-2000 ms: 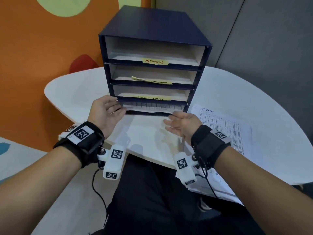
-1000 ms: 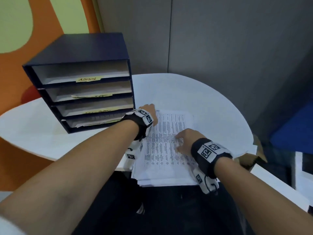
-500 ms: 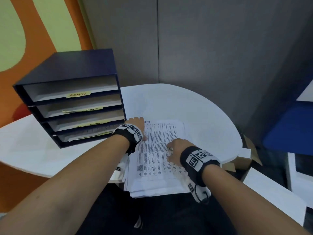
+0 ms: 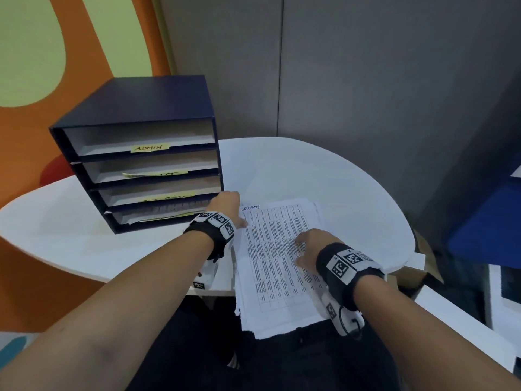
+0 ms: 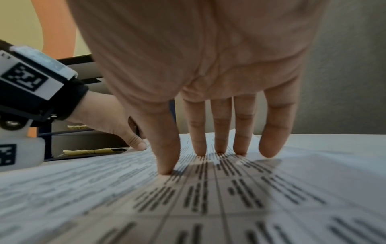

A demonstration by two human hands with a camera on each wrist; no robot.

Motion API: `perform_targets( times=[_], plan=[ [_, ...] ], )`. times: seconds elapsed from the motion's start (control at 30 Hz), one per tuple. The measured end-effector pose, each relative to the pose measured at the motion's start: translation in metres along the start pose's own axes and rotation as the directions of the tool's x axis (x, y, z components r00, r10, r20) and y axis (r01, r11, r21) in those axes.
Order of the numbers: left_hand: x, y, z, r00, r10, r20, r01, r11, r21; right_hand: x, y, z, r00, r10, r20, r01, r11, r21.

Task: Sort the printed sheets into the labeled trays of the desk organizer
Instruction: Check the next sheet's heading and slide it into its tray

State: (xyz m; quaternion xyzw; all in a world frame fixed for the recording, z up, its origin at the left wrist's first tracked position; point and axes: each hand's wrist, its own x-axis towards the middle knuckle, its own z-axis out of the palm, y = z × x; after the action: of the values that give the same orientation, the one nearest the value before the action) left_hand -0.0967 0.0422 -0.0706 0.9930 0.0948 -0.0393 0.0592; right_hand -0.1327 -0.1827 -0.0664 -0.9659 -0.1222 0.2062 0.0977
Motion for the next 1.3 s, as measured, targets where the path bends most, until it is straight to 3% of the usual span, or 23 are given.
perform_targets(
  times=[0.13, 0.3, 0.43, 0.53, 0.6, 0.7, 0.77, 0.87, 0.97, 1.07, 1.17, 1.3],
  plan=[
    [-0.004, 0.0, 0.0, 1.0, 0.024, -0.015, -0.023, 0.998, 0.055, 0.001, 0.0, 0.001, 1.0, -0.001, -0.001, 0.001, 1.0, -0.01],
    [-0.005, 0.001, -0.003, 0.995, 0.025, -0.1, -0.031, 0.997, -0.065, 0.004, 0.0, 0.004, 1.0, -0.003, -0.005, 0.003, 1.0, -0.012],
    [-0.01, 0.004, -0.012, 0.976, 0.108, -0.191, -0.126, 0.988, -0.084, 0.007, -0.001, 0.007, 1.0, 0.003, -0.025, -0.004, 1.0, -0.022],
    [-0.024, 0.005, -0.013, 0.951, 0.182, -0.249, -0.229, 0.958, -0.173, 0.009, -0.002, 0.015, 0.992, 0.037, -0.12, -0.026, 0.996, 0.091],
    [-0.039, 0.003, -0.007, 0.949, 0.21, -0.235, -0.258, 0.946, -0.198, 0.005, -0.005, 0.019, 0.961, 0.018, -0.274, 0.018, 0.992, 0.127],
    [-0.061, 0.0, 0.009, 0.921, 0.328, -0.211, -0.361, 0.922, -0.141, -0.001, -0.012, 0.022, 0.873, -0.208, -0.44, 0.16, 0.976, -0.145],
    [-0.069, 0.0, 0.017, 0.89, 0.408, -0.203, -0.437, 0.891, -0.126, -0.004, -0.018, 0.022, 0.871, -0.336, -0.357, 0.228, 0.922, -0.313],
    [-0.068, 0.0, 0.019, 0.87, 0.458, -0.18, -0.486, 0.857, -0.172, -0.003, -0.021, 0.027, 0.909, -0.382, -0.165, 0.283, 0.859, -0.426],
    [-0.062, 0.0, 0.011, 0.915, 0.366, -0.17, -0.402, 0.858, -0.32, -0.002, -0.02, 0.027, 0.921, -0.37, -0.119, 0.286, 0.852, -0.438],
    [-0.042, -0.007, 0.003, 0.969, 0.087, -0.229, -0.183, 0.879, -0.441, -0.002, -0.017, 0.027, 0.914, -0.382, -0.139, 0.284, 0.844, -0.455],
    [-0.022, -0.019, 0.002, 0.985, -0.154, -0.081, 0.091, 0.853, -0.513, -0.001, -0.017, 0.029, 0.914, -0.381, -0.138, 0.284, 0.847, -0.45],
    [-0.013, -0.02, 0.008, 0.986, -0.165, -0.014, 0.141, 0.884, -0.446, -0.001, -0.018, 0.028, 0.919, -0.374, -0.128, 0.283, 0.849, -0.447]
  ],
)
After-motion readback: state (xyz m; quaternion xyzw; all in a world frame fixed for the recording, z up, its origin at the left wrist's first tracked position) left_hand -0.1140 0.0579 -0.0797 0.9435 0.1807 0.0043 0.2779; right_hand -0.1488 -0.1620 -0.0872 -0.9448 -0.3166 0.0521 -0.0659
